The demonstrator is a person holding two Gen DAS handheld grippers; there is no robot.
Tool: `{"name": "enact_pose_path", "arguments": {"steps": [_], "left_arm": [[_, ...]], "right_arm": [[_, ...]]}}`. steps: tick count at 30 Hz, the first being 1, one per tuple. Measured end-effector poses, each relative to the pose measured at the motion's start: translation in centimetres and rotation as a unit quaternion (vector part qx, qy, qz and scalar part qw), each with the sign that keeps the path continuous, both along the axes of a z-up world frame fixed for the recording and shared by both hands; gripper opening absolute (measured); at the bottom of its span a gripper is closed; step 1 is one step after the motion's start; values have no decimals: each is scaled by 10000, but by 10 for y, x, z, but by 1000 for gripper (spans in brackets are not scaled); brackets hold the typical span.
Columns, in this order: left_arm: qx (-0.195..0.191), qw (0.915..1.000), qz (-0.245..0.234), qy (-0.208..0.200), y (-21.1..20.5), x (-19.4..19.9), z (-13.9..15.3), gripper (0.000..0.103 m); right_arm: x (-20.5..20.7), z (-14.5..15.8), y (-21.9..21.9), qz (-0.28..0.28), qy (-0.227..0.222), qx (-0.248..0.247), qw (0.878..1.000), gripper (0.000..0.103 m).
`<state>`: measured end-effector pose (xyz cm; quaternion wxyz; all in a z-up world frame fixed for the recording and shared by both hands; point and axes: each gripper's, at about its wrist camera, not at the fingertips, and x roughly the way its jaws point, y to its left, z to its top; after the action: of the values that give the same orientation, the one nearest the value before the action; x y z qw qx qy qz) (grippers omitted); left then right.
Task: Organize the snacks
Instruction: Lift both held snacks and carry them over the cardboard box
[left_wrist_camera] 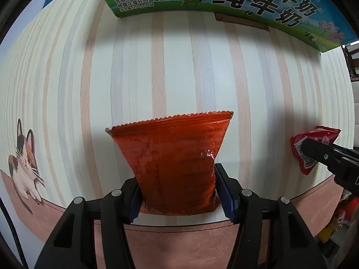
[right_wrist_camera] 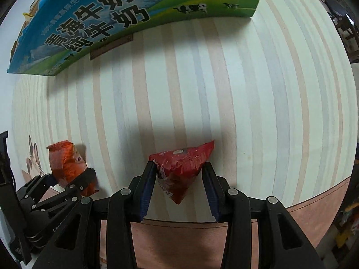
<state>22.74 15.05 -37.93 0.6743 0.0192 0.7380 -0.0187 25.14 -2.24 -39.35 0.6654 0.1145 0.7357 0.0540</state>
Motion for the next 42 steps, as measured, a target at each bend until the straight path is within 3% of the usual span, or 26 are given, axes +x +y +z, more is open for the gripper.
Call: {"name": "enact_pose_path", "arguments": {"steps": [8, 14, 23, 30, 33, 37, 42], "left_arm": [[-45, 9999, 91, -85, 1, 6, 9, 47], [-205, 9996, 112, -154, 6, 8, 26, 46], [-740, 9943, 41, -762, -6, 31, 113, 46], [-1145, 9841, -158, -1351, -18, 102, 195, 46], [-1124, 9820, -272, -1495, -24, 140, 212, 46], [-874, 9830, -358, -1574, -29, 199, 213, 46], [-660, 9894, -257, -1271, -23, 266, 184, 46]], "right_arm": [[3, -3, 28, 135, -105, -146, 9997, 44], [-2, 13, 30, 136, -195, -35, 9997, 43], [1, 79, 20, 35, -642, 498, 9967, 42], [43, 158, -5, -113, -1304, 885, 9874, 42], [76, 185, -16, -114, -1609, 831, 9834, 43], [129, 201, -32, -196, -1901, 616, 9796, 43], [201, 197, -41, -356, -1928, 484, 9794, 43]]}}
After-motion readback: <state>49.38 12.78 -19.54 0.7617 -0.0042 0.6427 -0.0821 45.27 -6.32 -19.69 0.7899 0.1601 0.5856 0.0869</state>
